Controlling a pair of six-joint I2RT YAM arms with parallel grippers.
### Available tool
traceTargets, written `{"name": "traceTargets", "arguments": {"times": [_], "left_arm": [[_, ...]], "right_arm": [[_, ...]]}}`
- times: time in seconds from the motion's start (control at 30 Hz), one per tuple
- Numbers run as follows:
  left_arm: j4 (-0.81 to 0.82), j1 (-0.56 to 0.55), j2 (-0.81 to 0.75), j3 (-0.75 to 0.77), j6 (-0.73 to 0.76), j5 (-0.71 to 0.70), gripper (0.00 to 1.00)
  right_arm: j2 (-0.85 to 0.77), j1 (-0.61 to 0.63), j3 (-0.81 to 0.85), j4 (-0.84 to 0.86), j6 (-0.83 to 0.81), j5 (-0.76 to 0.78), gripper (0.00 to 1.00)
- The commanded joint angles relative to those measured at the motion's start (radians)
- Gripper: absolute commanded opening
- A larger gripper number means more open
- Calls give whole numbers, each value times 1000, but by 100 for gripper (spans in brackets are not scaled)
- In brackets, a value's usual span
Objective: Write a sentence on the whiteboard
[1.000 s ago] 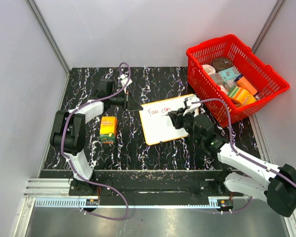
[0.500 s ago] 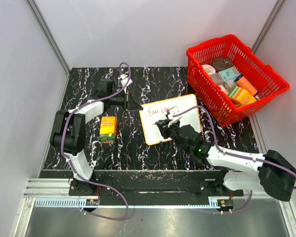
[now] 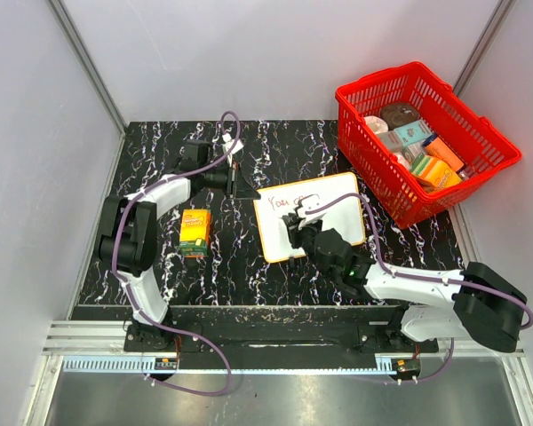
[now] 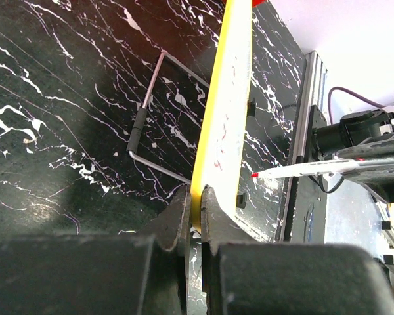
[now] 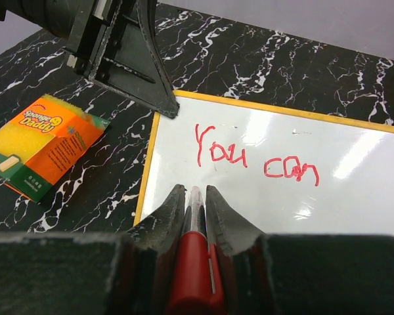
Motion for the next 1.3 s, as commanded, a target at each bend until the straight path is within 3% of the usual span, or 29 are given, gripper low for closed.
{"name": "traceTargets", "arguments": {"times": [0.0,0.1,0.3,0.63,0.87,0.97,1.17,1.27], "left_arm": [[-93,-17,60,45,84,-80,0],[-95,-17,57,46,63,-83,0],[-29,-17,16,-7,24,-83,48],[126,-15,-87,-133,-65,-82,67],[388,-14,-168,-334,-239,-36,70],[598,-15,-141,-426,-356,4,66],[909,-29,-57,-449,-528,73,56],[908,-50,-26,-434,-534,70,54]], "right_arm": [[-35,7,16,57,-15,56,0],[-45,7,19,42,-4,59,0],[-90,6,19,17,-1,66,0],[-140,7,17,-16,10,63,0],[-139,7,2,-30,65,22,0],[-143,6,-10,-33,91,-3,0],[-153,3,-18,-39,119,-20,0],[-145,1,-18,-39,126,-24,0]]}}
